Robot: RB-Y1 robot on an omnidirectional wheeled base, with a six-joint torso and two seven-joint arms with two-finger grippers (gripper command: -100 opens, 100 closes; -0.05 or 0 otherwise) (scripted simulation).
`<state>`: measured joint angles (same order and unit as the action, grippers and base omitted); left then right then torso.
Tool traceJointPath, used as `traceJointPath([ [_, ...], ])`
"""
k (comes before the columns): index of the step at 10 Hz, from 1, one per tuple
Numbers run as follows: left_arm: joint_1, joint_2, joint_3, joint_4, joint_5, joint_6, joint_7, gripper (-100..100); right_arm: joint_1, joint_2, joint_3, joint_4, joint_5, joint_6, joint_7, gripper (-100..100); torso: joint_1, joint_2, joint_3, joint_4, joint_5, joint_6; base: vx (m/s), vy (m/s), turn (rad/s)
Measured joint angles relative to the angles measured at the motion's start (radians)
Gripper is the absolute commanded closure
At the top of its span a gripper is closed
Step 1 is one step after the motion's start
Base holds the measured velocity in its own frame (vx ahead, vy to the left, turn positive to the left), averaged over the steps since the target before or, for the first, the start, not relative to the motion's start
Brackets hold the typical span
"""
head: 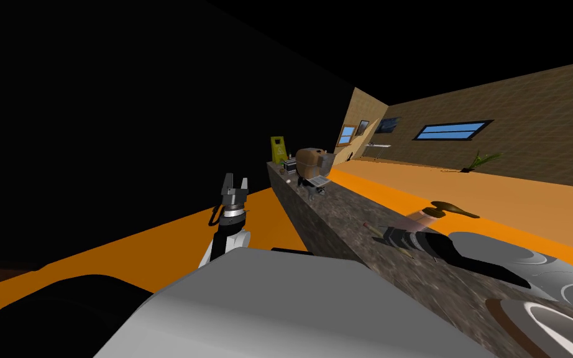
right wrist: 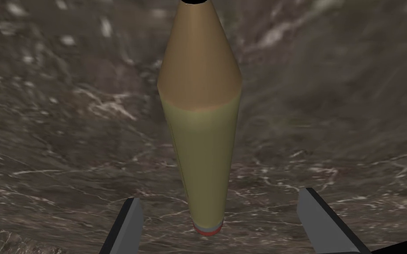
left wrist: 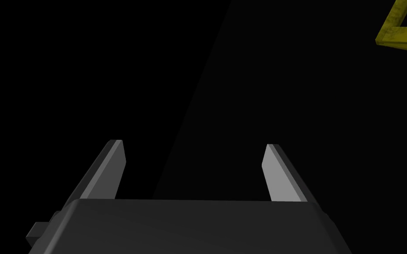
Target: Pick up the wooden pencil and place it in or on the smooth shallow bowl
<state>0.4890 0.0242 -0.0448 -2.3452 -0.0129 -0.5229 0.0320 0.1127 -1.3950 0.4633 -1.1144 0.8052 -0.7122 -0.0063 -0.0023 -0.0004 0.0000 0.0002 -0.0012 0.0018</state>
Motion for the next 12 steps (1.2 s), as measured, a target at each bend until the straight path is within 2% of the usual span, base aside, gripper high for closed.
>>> traceJointPath([
  [4, 0.0, 0.0, 0.0, 0.0, 0.0, 0.0, 0.0, 0, -0.053, 0.038, 0.003, -0.01, 0.103, 0.025, -0.095, -100, 0.001, 0.0, 0.0, 0.0, 0.0, 0.0, -0.045, -0.024, 0.028],
  [5, 0.0, 0.0, 0.0, 0.0, 0.0, 0.0, 0.0, 0, -0.054, 0.04, 0.004, -0.01, 0.106, 0.026, -0.1, 100, 0.002, -0.002, -0.001, 0.0, 0.0, 0.0, 0.0, 0.0, 0.0],
  [9, 0.0, 0.0, 0.0, 0.0, 0.0, 0.0, 0.0, 0, -0.054, 0.039, 0.003, -0.01, 0.105, 0.025, -0.1, 100, 0.002, -0.004, -0.003, -0.001, 0.0, 0.0, 0.0, -0.001, 0.0],
  [10, 0.0, 0.0, 0.0, 0.0, 0.0, 0.0, 0.0, 0, -0.054, 0.039, 0.003, -0.01, 0.105, 0.026, -0.1, 0, 0.002, -0.005, -0.003, -0.002, -0.001, 0.0, 0.0, 0.0, 0.0],
  [11, 0.0, 0.0, 0.0, 0.0, 0.0, 0.0, 0.0, 0, -0.054, 0.039, 0.003, -0.01, 0.105, 0.026, -0.1, 100, 0.001, -0.005, -0.003, -0.002, -0.001, 0.0, 0.037, 0.024, -0.036],
  [12, 0.0, 0.0, 0.0, 0.0, 0.0, 0.0, 0.0, 0, -0.046, 0.034, 0.002, -0.003, 0.085, 0.019, -0.082, 100, 0.003, -0.006, -0.004, -0.002, 0.0, 0.001, 0.06, 0.039, -0.059],
])
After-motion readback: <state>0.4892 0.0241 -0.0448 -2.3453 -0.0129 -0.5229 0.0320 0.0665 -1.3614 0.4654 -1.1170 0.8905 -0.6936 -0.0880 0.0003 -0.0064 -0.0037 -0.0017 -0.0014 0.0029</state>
